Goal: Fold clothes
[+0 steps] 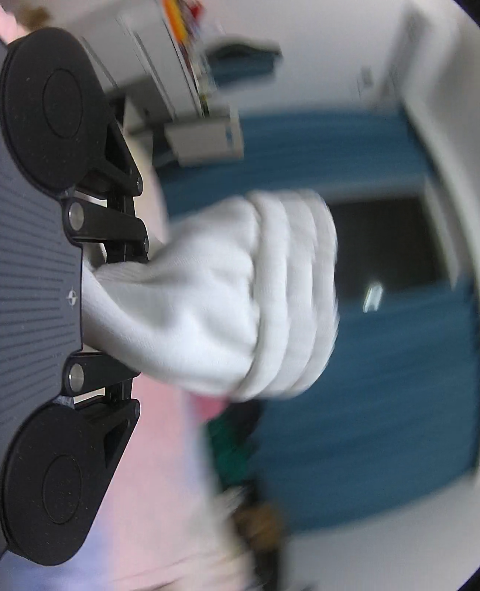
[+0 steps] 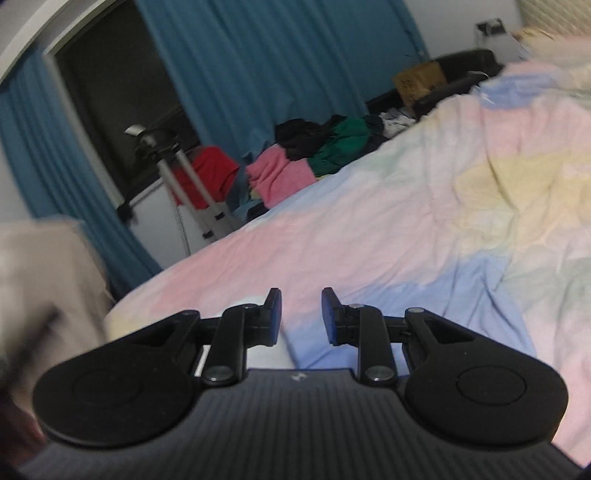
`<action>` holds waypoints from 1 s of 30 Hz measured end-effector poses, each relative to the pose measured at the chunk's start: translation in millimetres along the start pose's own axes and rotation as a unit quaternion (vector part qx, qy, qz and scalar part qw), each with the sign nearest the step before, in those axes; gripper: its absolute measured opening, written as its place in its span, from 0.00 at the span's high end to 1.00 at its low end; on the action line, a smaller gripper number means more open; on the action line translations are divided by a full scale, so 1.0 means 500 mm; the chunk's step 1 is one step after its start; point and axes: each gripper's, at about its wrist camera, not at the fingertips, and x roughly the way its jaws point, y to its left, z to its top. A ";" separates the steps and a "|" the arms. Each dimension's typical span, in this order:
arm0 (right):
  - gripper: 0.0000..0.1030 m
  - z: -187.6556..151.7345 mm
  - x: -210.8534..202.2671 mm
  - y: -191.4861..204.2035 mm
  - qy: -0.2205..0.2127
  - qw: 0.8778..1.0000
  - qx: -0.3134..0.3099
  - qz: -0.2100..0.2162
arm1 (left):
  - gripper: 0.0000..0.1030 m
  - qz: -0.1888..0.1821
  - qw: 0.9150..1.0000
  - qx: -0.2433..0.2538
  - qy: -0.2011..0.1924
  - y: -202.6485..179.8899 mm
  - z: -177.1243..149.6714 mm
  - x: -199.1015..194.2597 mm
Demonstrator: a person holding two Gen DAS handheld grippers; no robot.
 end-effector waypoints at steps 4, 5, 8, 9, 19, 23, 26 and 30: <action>0.73 0.005 0.028 -0.017 0.004 1.000 0.017 -0.007 | 0.77 -0.035 0.995 0.077 0.050 -0.103 -0.081 0.025; 0.73 0.001 0.032 -0.020 0.010 1.000 0.023 -0.004 | 0.76 -0.038 0.995 0.081 0.052 -0.113 -0.088 0.025; 0.73 -0.006 0.043 -0.026 0.026 0.999 0.039 0.011 | 0.72 -0.061 0.994 0.062 0.071 -0.096 -0.068 0.025; 0.73 -0.007 0.047 -0.028 0.031 0.998 0.043 0.017 | 0.68 -0.068 0.992 0.070 0.077 -0.089 -0.065 0.021; 0.68 -0.032 0.060 -0.021 0.075 0.986 0.102 0.104 | 0.09 -0.160 0.970 0.143 0.115 0.078 -0.102 -0.099; 0.56 -0.034 0.052 -0.022 0.075 0.985 0.115 0.106 | 0.08 -0.139 0.967 0.184 0.104 0.140 -0.114 -0.142; 0.17 -0.043 0.043 -0.021 0.086 0.979 0.141 0.122 | 0.07 -0.112 0.973 0.180 0.095 0.187 -0.140 -0.147; 0.14 -0.066 0.050 -0.016 0.120 0.970 0.161 0.139 | 0.07 -0.063 0.989 0.078 0.112 0.267 -0.179 -0.099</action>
